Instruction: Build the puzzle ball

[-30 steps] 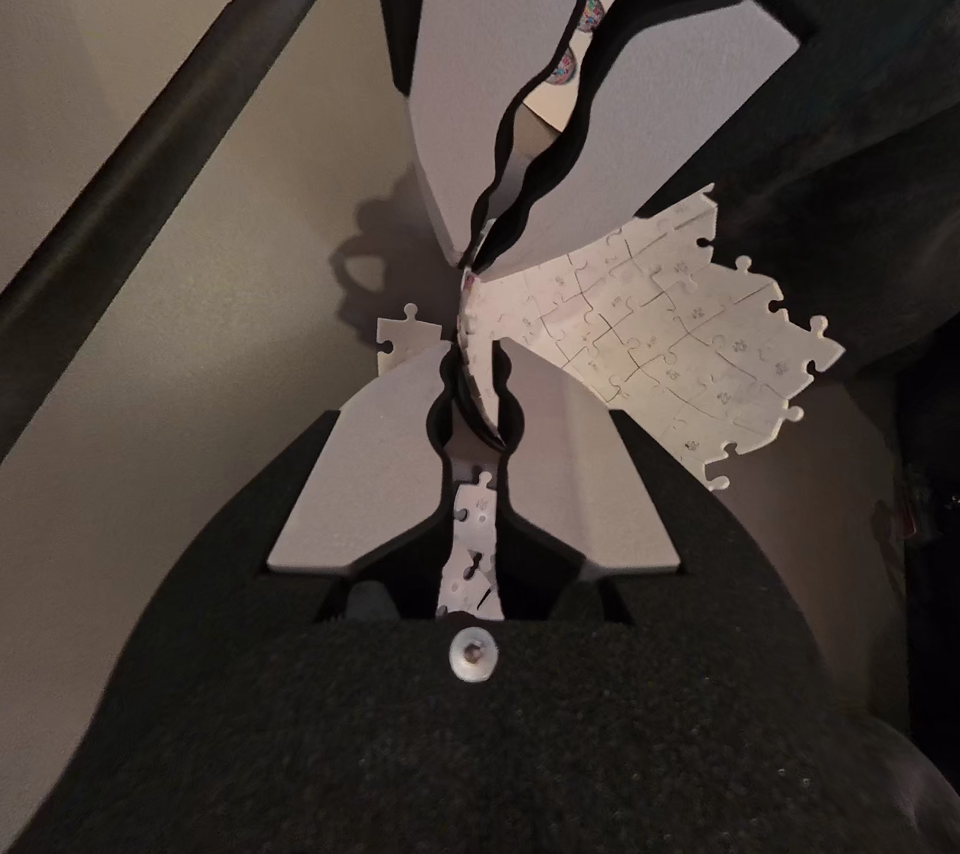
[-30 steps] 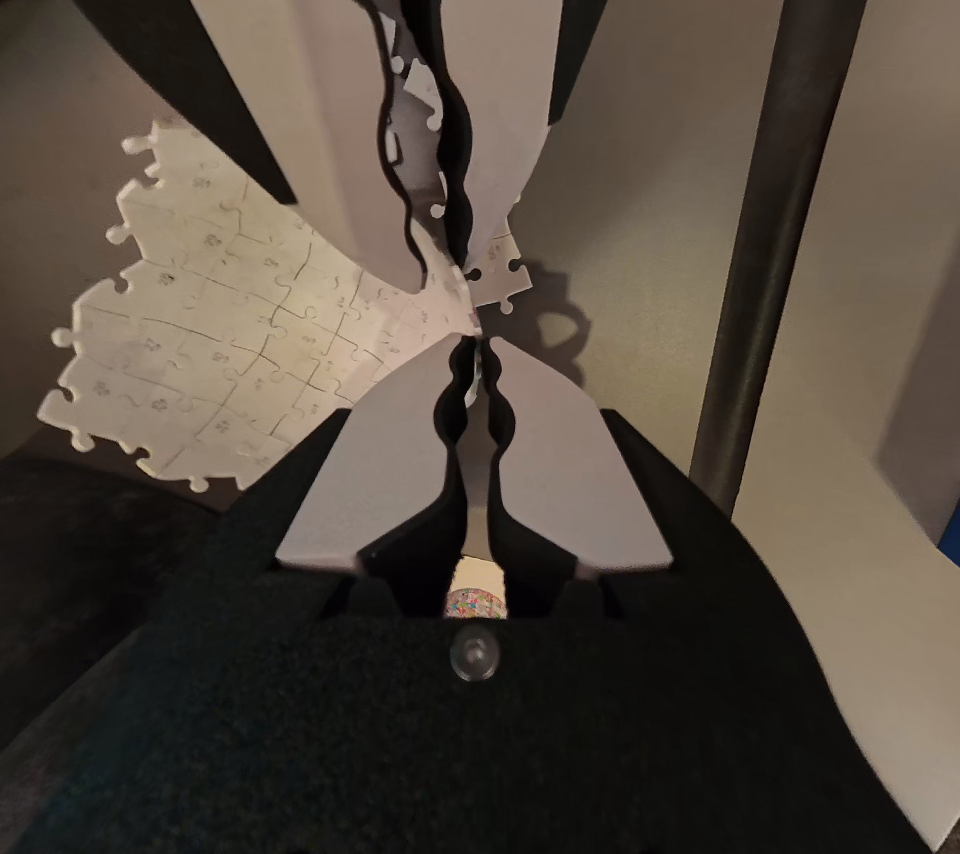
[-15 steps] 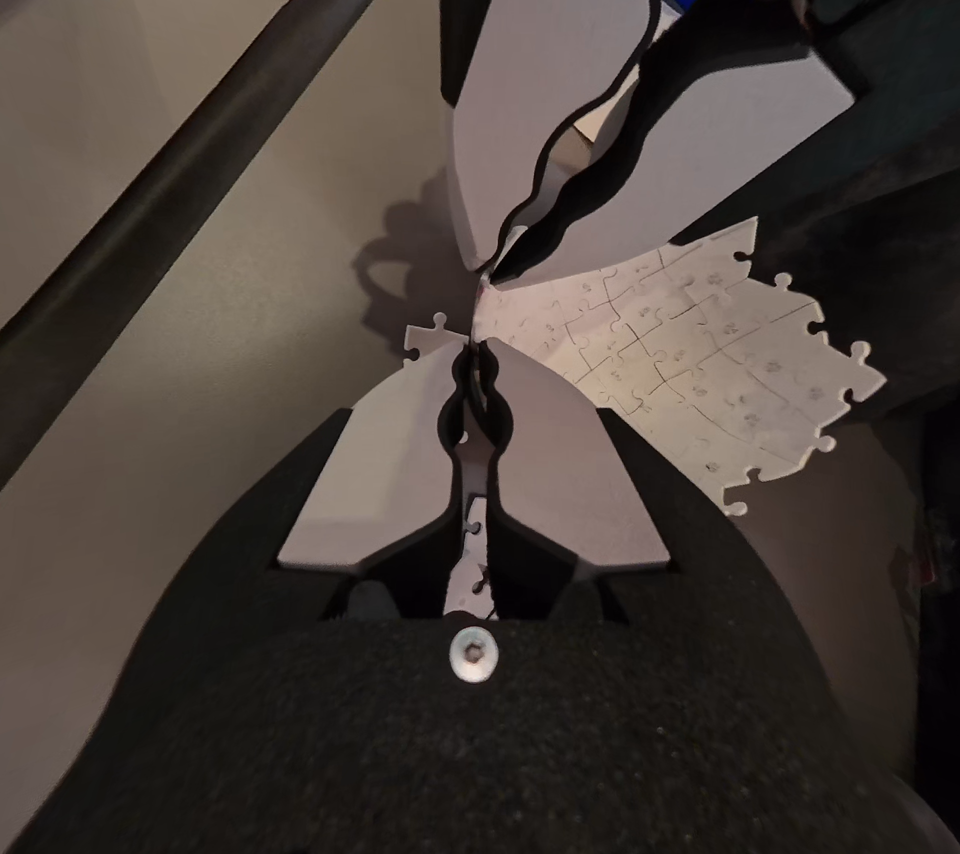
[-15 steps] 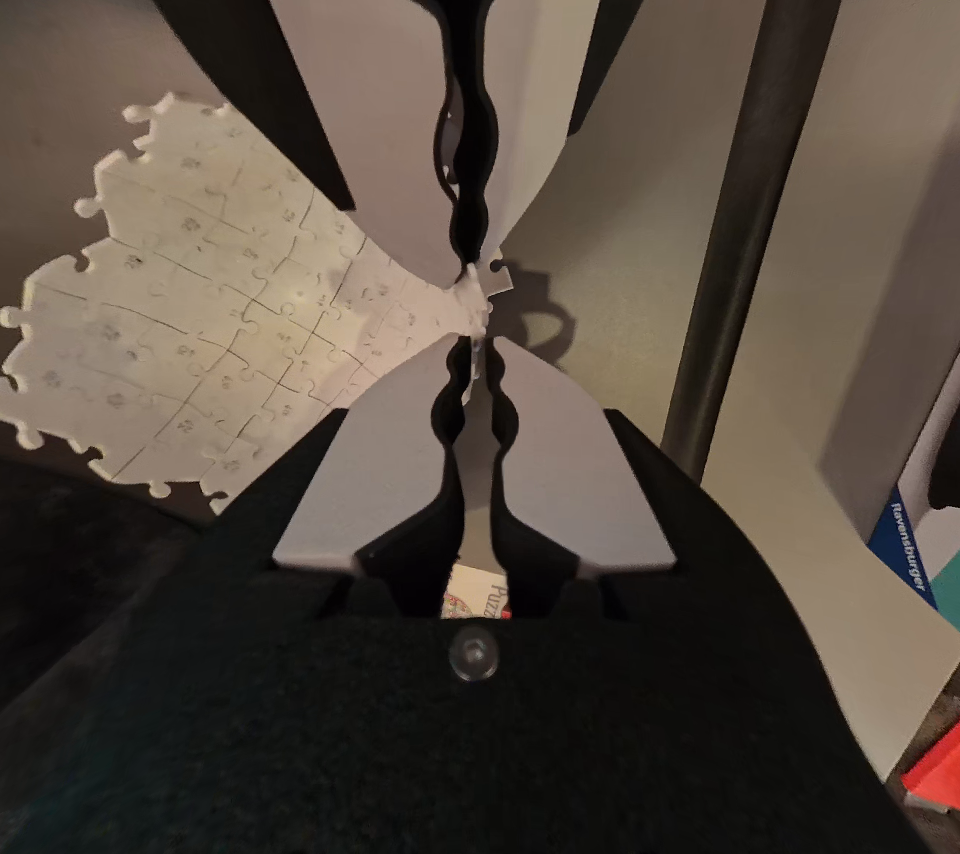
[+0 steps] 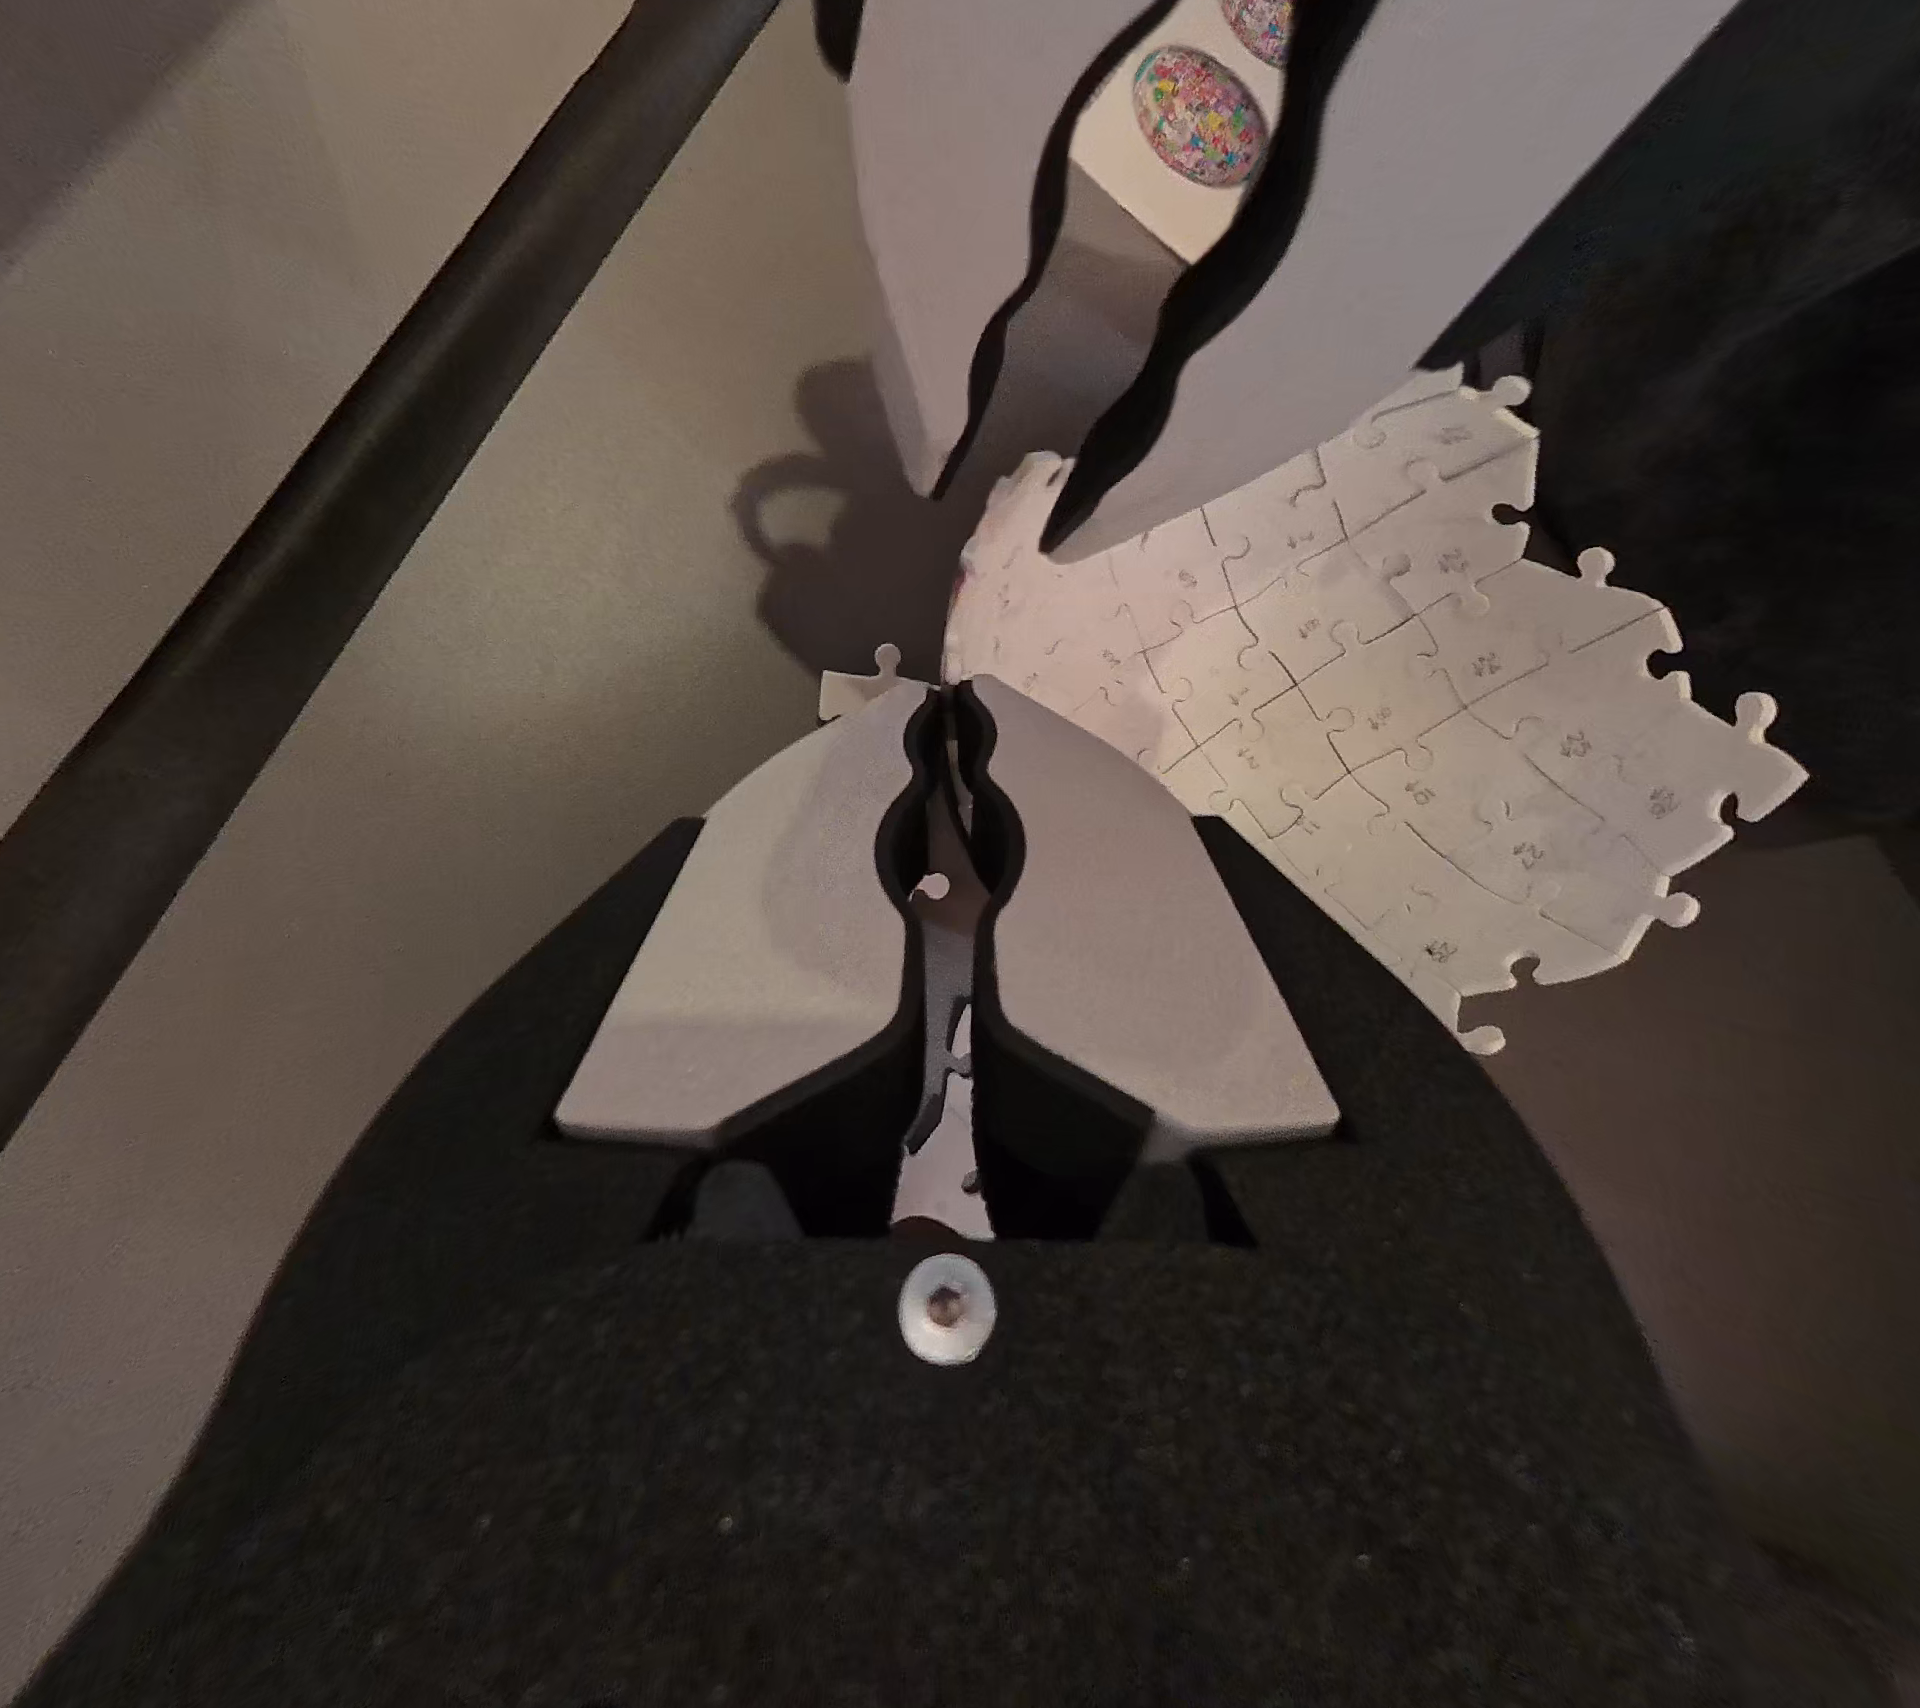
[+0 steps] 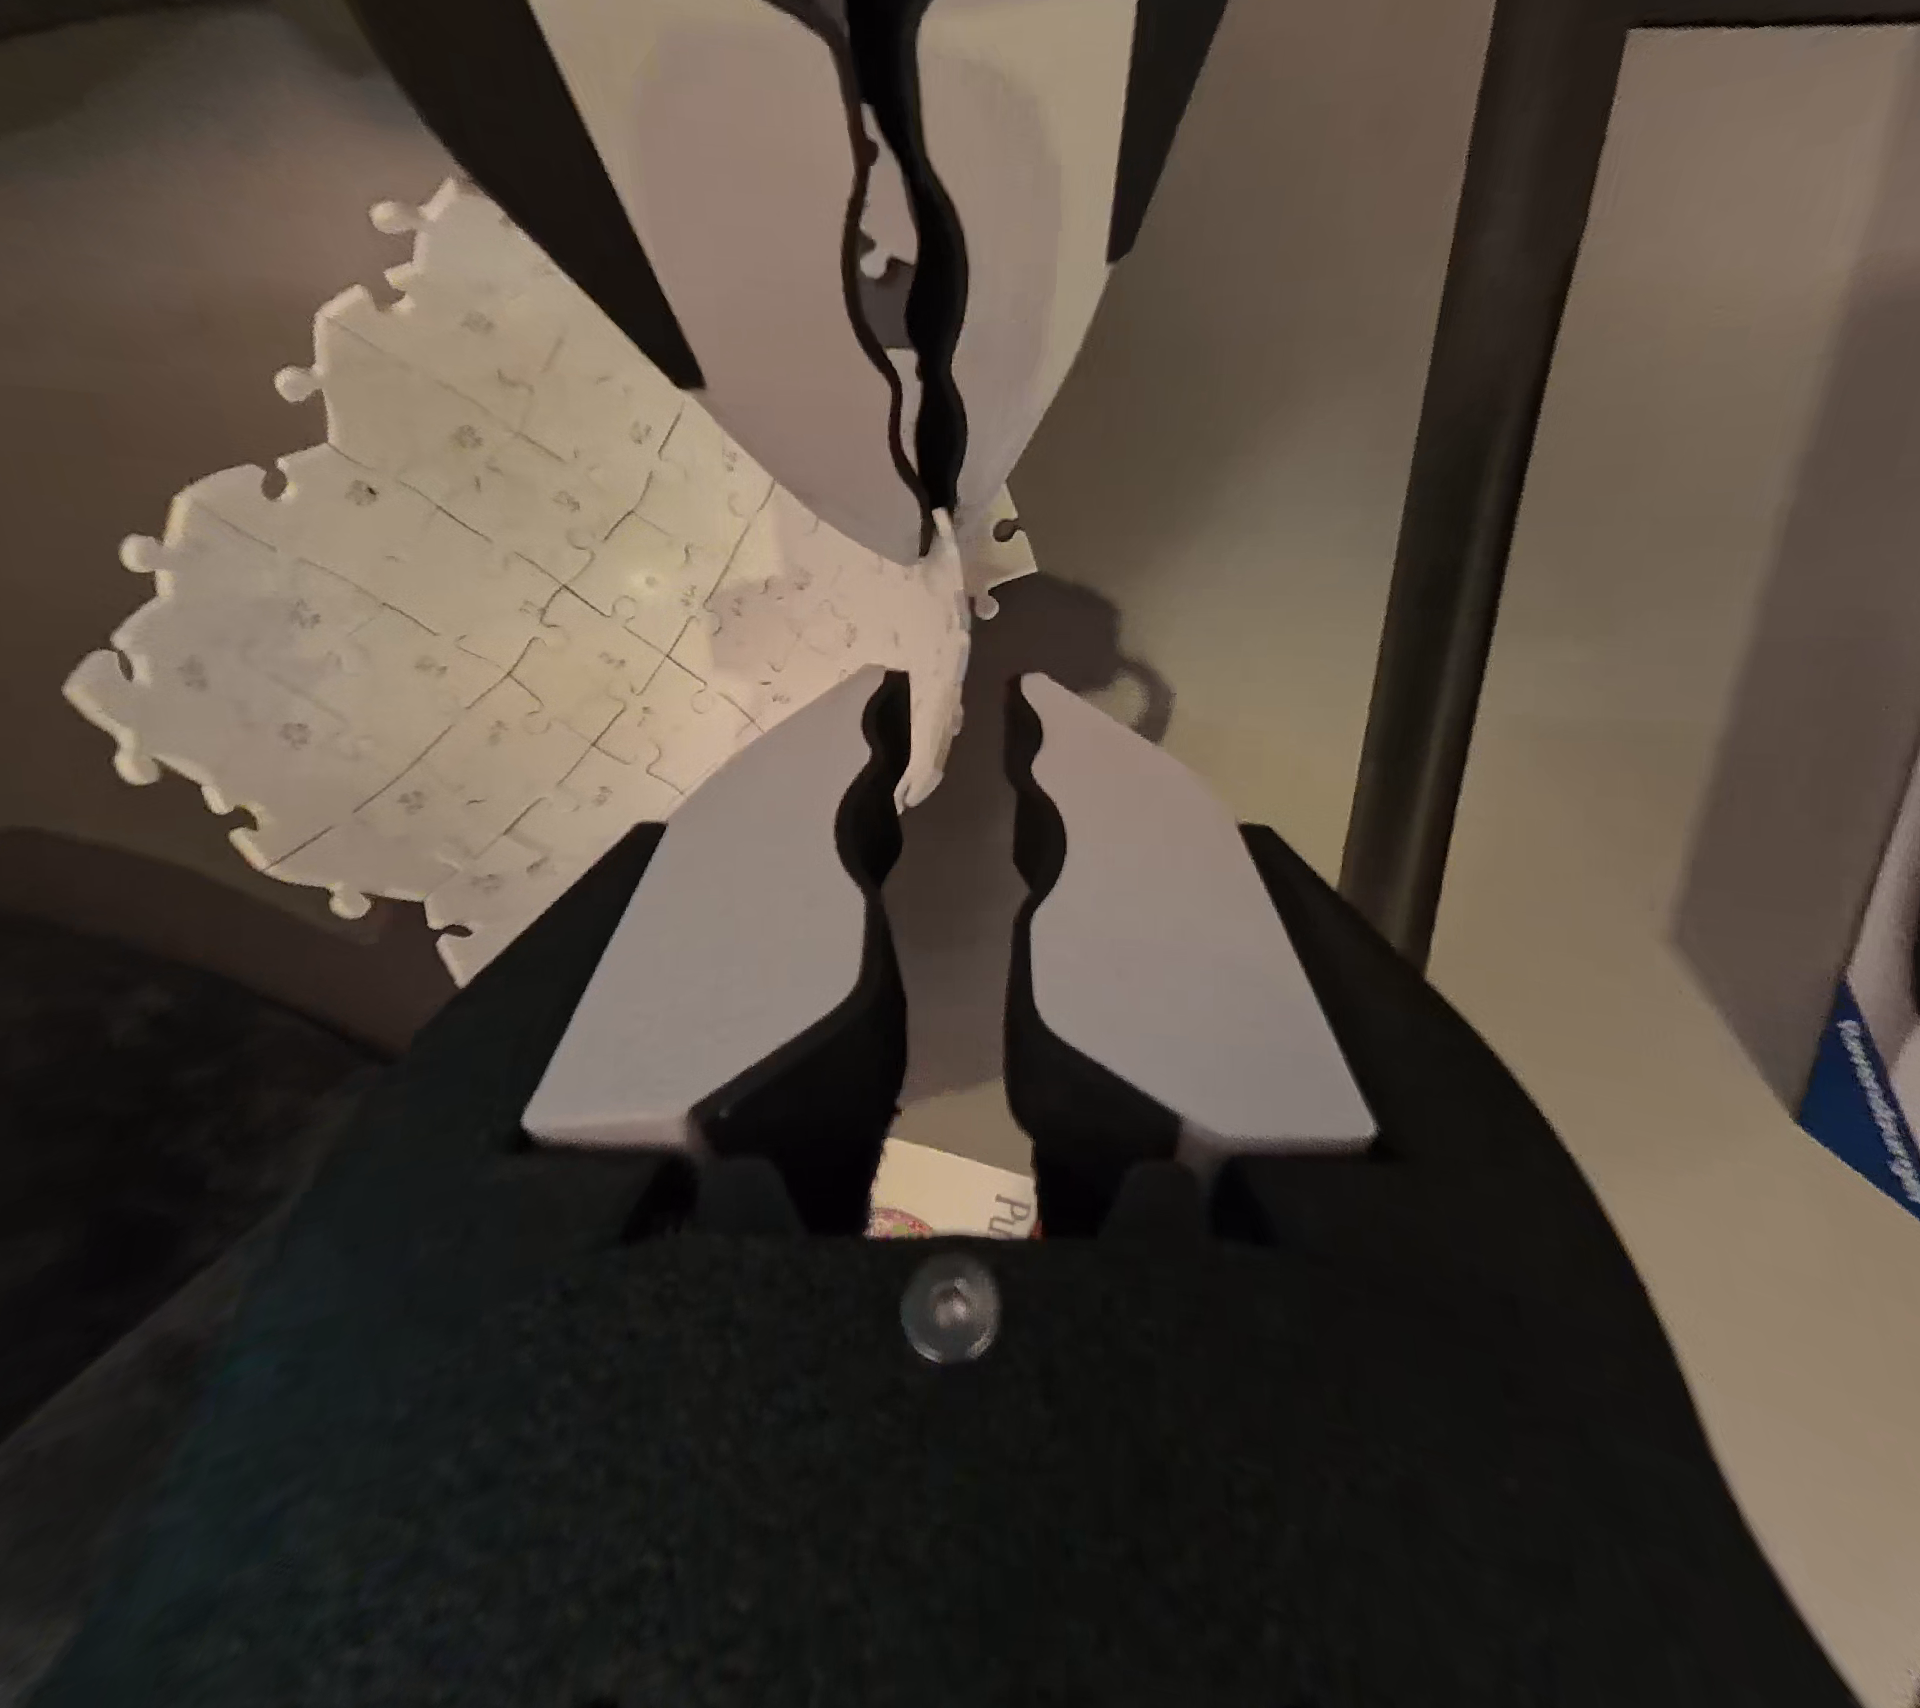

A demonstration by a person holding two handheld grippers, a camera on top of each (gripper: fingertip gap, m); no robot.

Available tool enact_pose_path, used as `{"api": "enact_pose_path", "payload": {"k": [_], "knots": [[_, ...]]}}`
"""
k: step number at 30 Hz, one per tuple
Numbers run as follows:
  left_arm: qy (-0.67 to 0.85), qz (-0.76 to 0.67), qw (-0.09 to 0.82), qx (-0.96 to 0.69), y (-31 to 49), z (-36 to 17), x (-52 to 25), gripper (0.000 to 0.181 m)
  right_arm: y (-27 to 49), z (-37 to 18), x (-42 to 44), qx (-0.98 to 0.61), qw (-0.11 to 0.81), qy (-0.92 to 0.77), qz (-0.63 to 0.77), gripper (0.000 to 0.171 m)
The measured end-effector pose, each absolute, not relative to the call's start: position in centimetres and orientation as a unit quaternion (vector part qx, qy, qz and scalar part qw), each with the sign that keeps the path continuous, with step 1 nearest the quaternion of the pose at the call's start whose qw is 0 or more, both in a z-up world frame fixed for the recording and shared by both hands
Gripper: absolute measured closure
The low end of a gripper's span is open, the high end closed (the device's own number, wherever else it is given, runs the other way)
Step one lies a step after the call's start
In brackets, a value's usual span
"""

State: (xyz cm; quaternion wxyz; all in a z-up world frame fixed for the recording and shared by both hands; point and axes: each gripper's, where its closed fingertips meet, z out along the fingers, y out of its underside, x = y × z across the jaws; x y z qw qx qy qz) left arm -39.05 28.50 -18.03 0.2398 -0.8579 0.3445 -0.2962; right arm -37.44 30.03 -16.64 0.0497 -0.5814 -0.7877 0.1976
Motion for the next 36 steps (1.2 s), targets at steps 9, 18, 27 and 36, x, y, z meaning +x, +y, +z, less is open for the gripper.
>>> {"api": "enact_pose_path", "payload": {"k": [9,18,27,36], "knots": [[0.340,-0.316,0.241,-0.852,28.5,-18.0,-39.0,0.180,29.8,-18.1,-37.6,-0.585,0.019,-0.788,0.192,0.160],[0.343,-0.315,0.247,-0.850,28.5,-17.8,-39.1,0.180,29.3,-18.1,-37.6,-0.608,-0.026,-0.765,0.209,0.168],[0.354,-0.309,0.255,-0.845,28.4,-17.8,-39.0,0.180,29.3,-18.0,-37.4,-0.614,-0.030,-0.764,0.195,0.168],[0.352,-0.324,0.264,-0.838,28.5,-17.6,-38.9,0.179,28.8,-18.1,-38.2,-0.581,0.000,-0.789,0.200,0.150]]}}
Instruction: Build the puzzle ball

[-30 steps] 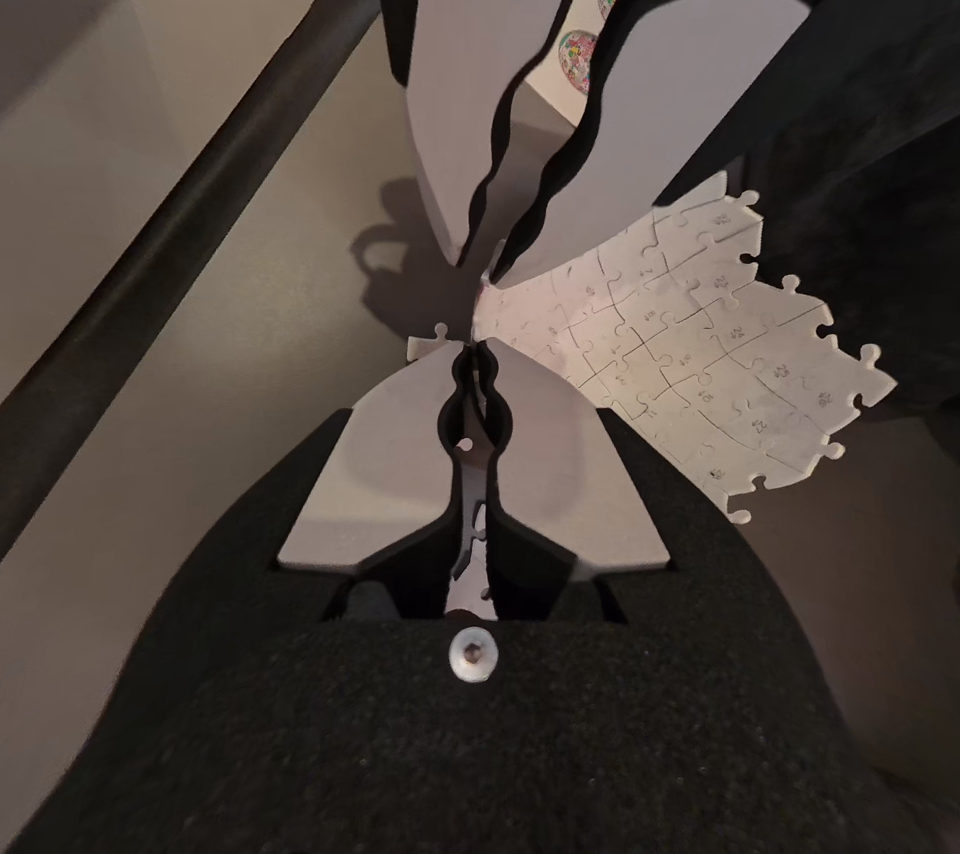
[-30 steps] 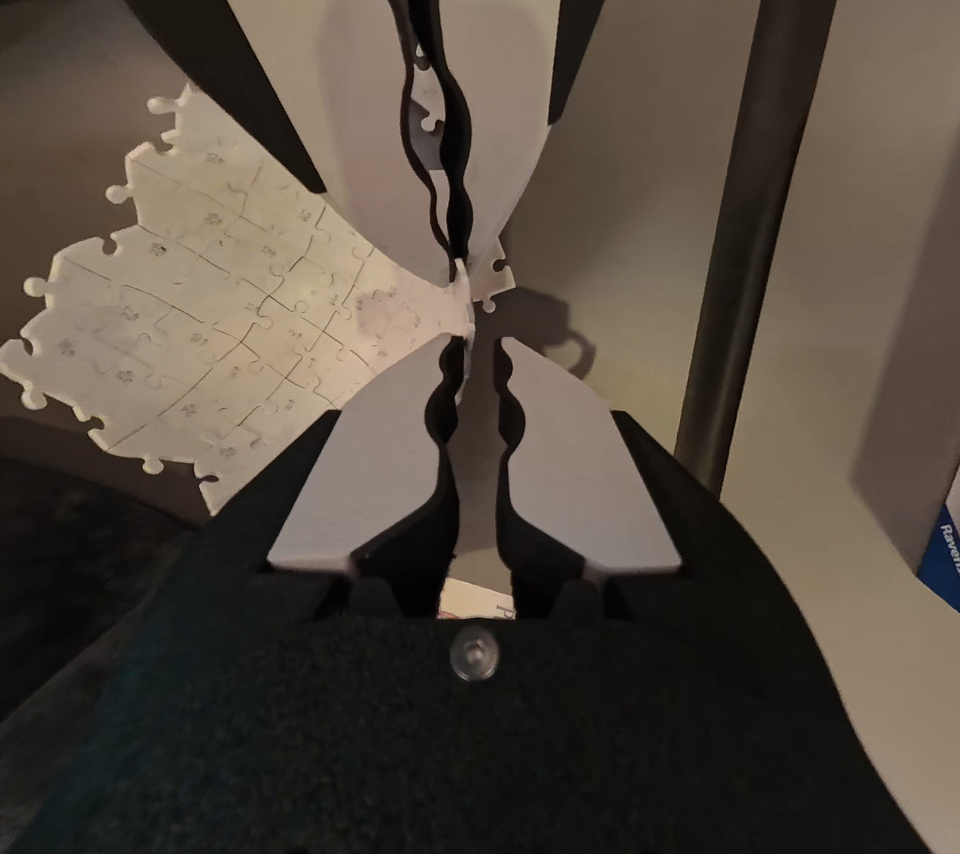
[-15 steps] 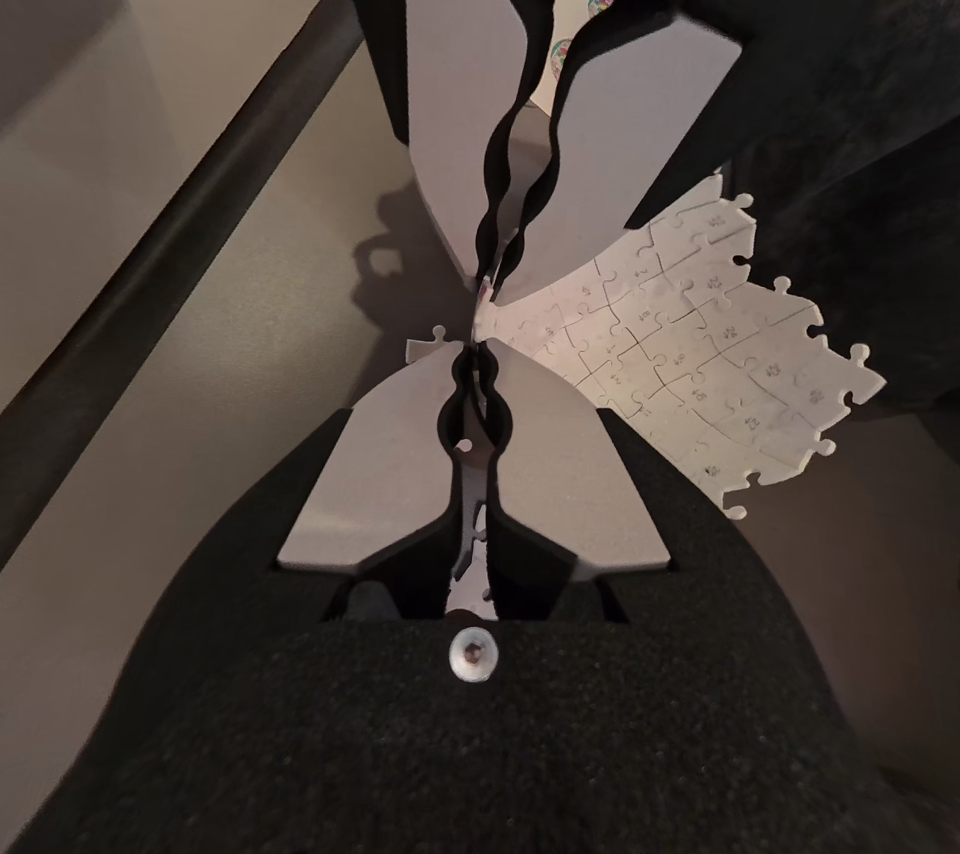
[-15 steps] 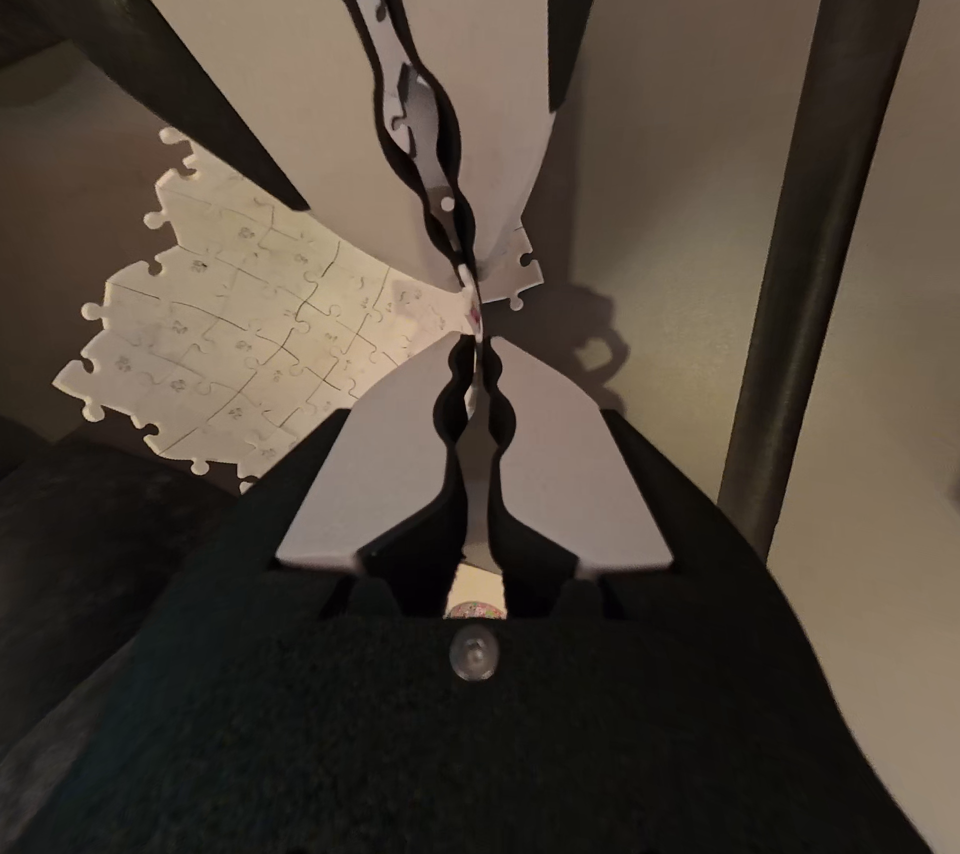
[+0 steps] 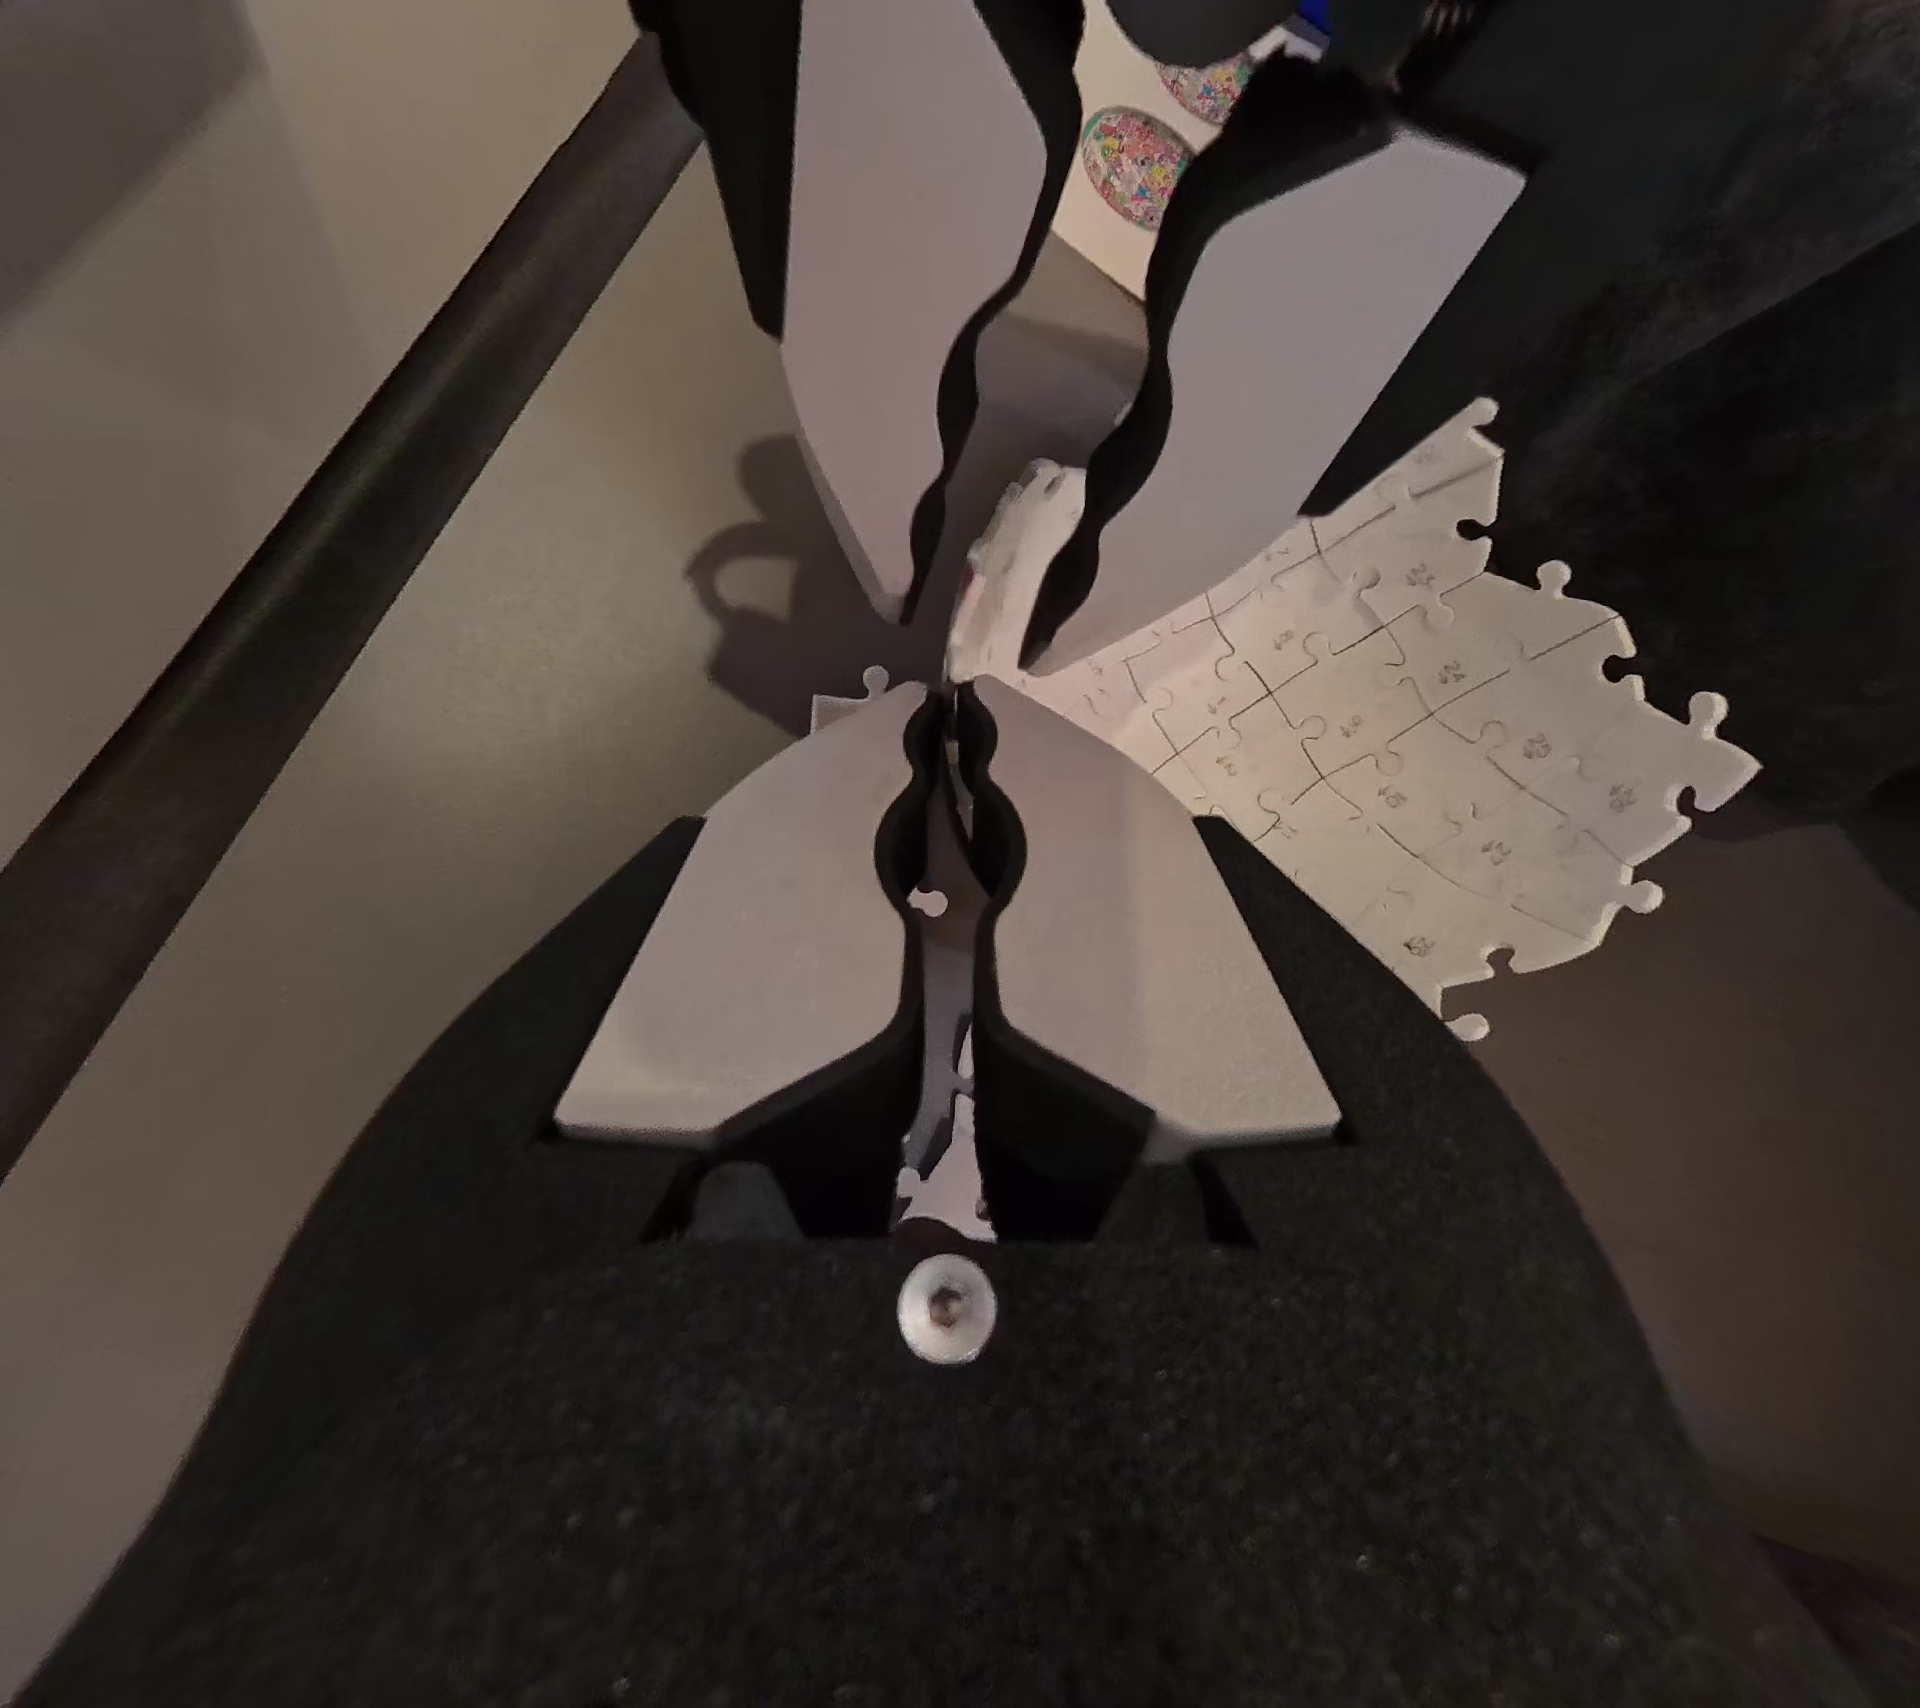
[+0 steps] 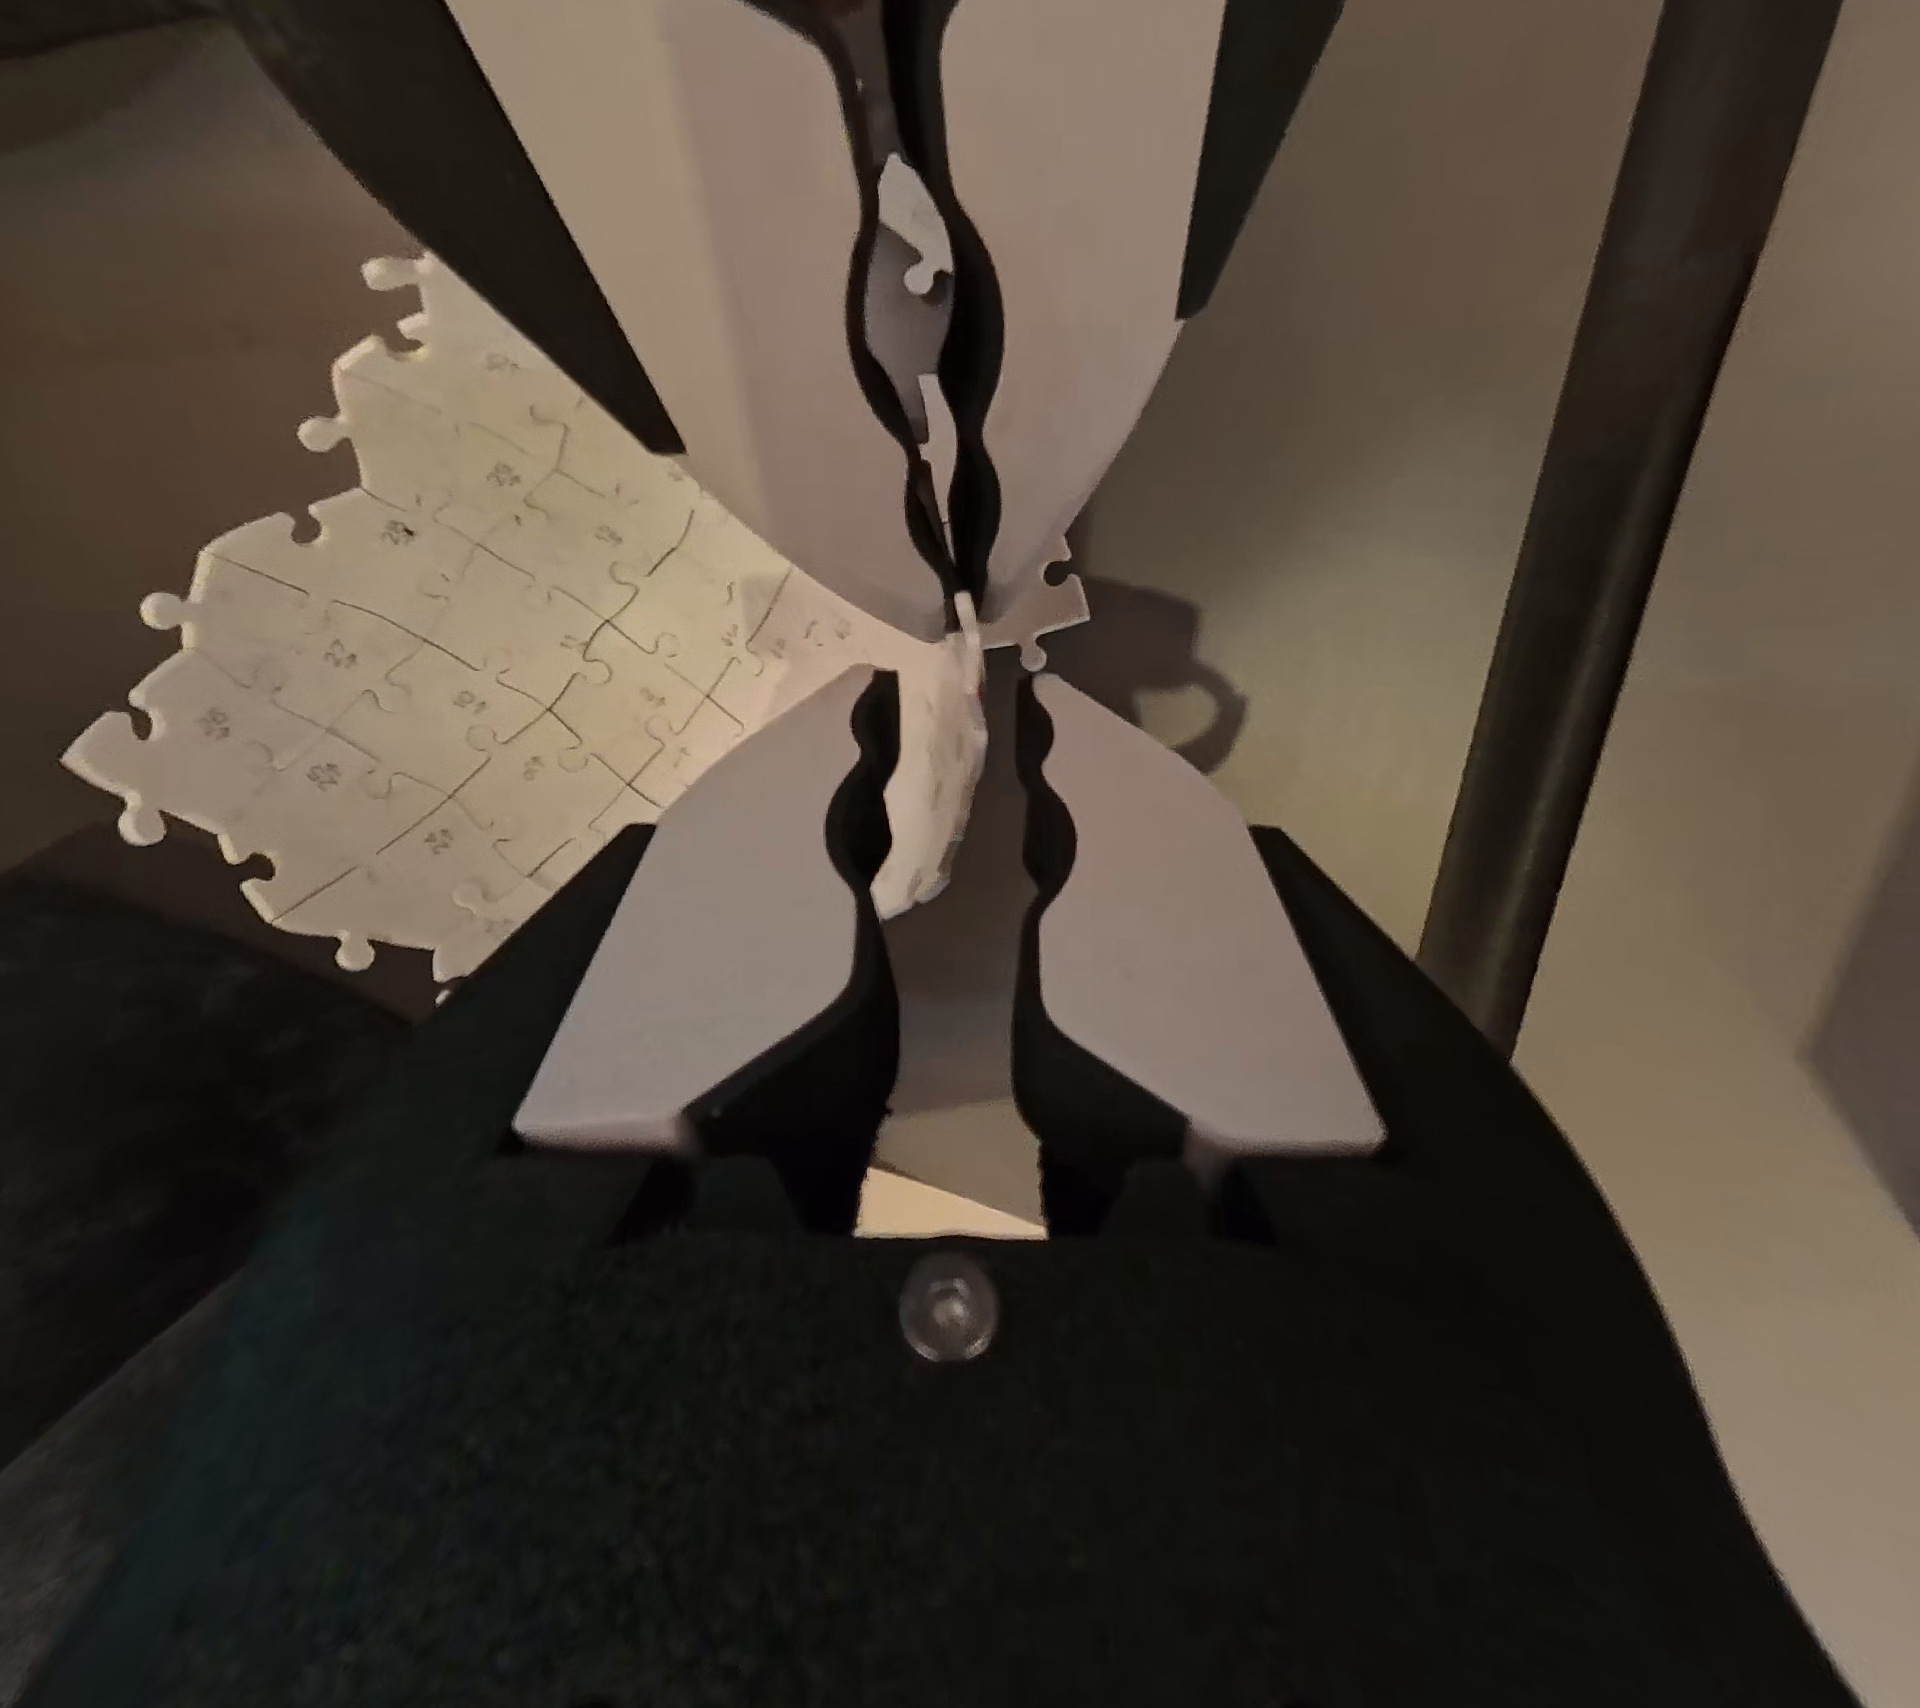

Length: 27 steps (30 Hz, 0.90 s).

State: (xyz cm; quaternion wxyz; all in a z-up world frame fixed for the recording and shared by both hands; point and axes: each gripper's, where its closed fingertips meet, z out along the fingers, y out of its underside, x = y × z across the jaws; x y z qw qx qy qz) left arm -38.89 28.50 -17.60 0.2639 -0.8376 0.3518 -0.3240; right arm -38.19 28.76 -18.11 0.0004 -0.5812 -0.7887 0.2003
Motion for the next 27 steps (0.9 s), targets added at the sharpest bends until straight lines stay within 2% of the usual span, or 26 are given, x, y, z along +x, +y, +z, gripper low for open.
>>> {"api": "enact_pose_path", "payload": {"k": [5,9,17,27], "knots": [[0.349,-0.341,0.268,-0.831,28.5,-17.4,-38.9,0.179,29.1,-18.8,-38.0,-0.583,-0.004,-0.793,0.175,0.153],[0.344,-0.352,0.272,-0.827,28.5,-17.4,-39.0,0.178,28.9,-18.9,-37.9,-0.576,-0.017,-0.800,0.168,0.165],[0.330,-0.417,0.253,-0.808,27.7,-16.8,-39.0,0.165,28.8,-18.9,-38.0,-0.576,-0.016,-0.803,0.155,0.165],[0.341,-0.393,0.249,-0.817,27.8,-17.3,-39.4,0.168,30.1,-17.3,-37.9,-0.581,0.047,-0.804,0.121,0.142]]}}
